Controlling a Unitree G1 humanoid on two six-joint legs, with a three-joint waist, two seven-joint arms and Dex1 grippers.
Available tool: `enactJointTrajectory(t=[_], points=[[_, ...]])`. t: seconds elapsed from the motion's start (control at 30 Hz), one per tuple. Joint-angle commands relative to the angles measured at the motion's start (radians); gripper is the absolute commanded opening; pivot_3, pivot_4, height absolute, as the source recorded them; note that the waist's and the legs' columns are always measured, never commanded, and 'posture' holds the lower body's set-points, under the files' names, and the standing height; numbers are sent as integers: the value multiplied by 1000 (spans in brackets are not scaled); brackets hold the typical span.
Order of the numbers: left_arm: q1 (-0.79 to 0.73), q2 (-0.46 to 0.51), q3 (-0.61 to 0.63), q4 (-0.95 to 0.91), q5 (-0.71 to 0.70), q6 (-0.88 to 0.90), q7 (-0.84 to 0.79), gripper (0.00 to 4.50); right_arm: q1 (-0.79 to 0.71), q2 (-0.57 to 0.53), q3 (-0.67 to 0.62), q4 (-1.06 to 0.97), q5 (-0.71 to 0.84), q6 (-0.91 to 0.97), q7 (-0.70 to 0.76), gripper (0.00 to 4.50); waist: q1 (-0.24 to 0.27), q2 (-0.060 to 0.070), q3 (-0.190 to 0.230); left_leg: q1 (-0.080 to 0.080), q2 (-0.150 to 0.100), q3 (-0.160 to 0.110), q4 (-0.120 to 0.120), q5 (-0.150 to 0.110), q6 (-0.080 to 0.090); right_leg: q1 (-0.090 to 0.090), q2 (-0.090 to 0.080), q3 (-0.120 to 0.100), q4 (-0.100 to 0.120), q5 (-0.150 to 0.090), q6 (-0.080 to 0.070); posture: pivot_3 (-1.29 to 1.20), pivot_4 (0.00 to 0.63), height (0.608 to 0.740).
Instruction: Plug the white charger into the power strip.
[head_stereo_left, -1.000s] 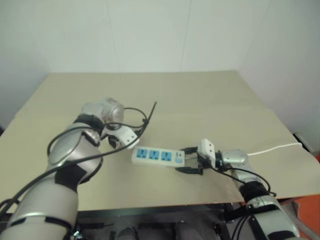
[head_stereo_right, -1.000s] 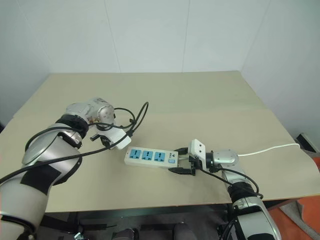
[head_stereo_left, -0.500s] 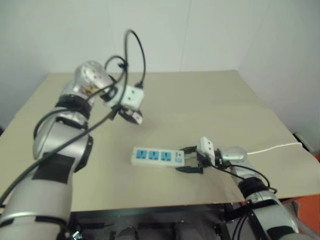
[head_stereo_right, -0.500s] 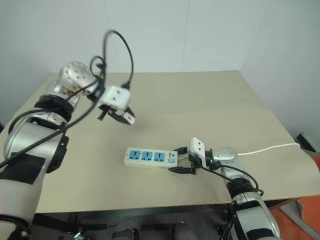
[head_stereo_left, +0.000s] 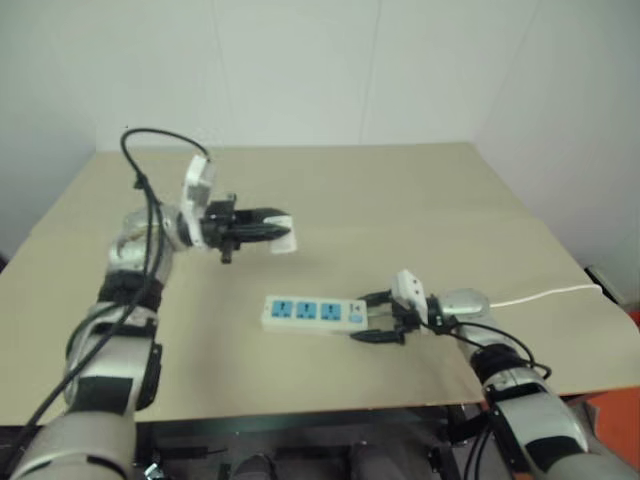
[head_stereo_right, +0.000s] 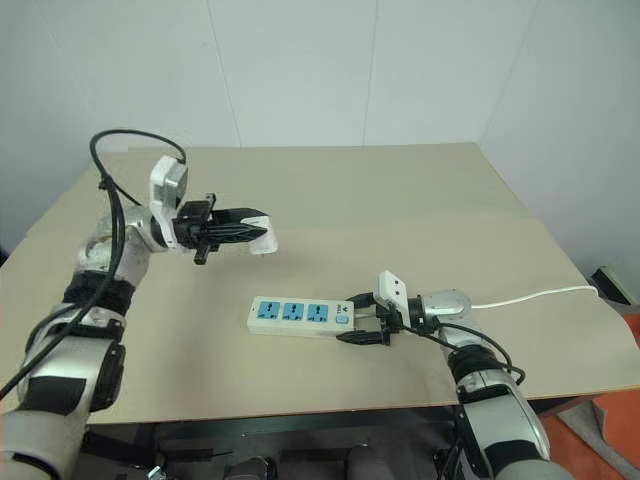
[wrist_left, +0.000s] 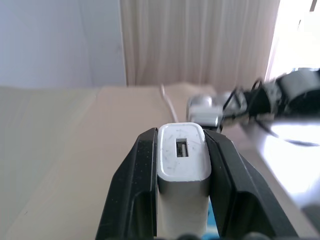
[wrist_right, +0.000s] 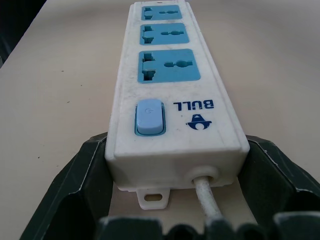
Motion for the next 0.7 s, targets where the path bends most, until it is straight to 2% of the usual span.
enactJointTrajectory(t=[0.03,0.33,0.7], points=[[49,-42,41,-76,2,7,25,1027,-1,14,16,50,-44,-14,0,3413,0,0,0,2,0,0,0,0,0,2,0,0,0,0,0,0,150,740],[53,-114,2,-28,114,5,-10,1027,0,33,18,74,-60,-37,-4,3413,-11,-1,-1,7,0,0,0,0,0,7,1,0,-1,0,0,0,150,740],[18,-138,-175,44,148,-76,-20,1027,11,45,18,62,-70,-30,-17,3413,-24,-1,-1,7,0,0,-2,0,0,8,1,1,-2,0,0,0,150,740]])
